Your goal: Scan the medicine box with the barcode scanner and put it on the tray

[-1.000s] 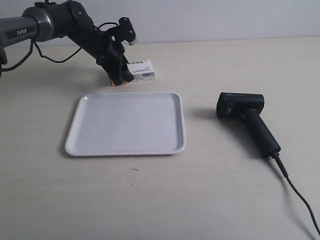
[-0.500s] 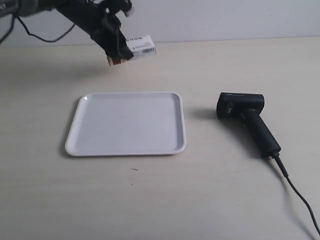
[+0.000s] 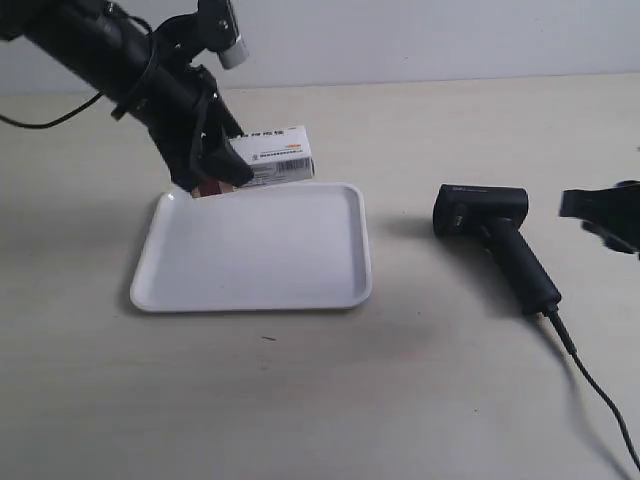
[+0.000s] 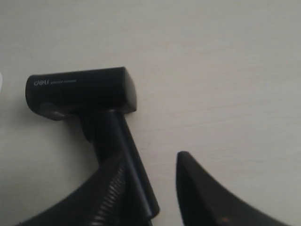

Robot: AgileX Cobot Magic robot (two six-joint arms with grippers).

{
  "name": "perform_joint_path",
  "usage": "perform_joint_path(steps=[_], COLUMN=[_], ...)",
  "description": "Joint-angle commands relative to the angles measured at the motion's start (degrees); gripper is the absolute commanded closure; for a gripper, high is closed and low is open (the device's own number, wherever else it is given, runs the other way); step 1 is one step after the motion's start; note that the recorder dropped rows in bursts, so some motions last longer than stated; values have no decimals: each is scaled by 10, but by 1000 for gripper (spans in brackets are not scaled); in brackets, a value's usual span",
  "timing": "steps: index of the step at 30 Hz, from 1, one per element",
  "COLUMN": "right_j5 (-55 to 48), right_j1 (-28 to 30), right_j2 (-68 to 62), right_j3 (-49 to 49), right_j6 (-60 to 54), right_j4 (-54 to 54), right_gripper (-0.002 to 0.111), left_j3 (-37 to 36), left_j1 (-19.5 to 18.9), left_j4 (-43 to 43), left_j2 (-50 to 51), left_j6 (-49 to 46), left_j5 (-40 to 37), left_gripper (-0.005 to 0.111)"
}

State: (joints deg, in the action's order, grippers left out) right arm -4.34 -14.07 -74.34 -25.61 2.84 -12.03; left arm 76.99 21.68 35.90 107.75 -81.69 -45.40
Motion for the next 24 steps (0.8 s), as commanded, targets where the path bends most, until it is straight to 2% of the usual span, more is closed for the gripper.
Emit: perform_joint_path(steps=[1,3,8,14,17,24], right_j5=[13,2,6,15,19,-33], right_j1=[-30,-30,-62,-63,-63,-63], right_j2=[-130,-185,-260,-319,-328,-309], right_j3=[-76,-110,-156,-189,-194,-194], right_j6=[-49,-54,-77,-93,-108,-117], right_j4=[4,4,4,6,6,6], right_gripper=[40,32,32,35,47,95], left_j3=[-118,-130,-132,-132,-132,-132], left_j1=[7,7,7,7,7,7], left_j4=[81,79,67,67,67,66], left_j2=[-72,-70,-44,-44,-44,-44], left_j6=[-137,-187,-201,-202,-202,-213], left_j5=[104,102,118,119,119,119], left_gripper=[107,107,107,107,107,107])
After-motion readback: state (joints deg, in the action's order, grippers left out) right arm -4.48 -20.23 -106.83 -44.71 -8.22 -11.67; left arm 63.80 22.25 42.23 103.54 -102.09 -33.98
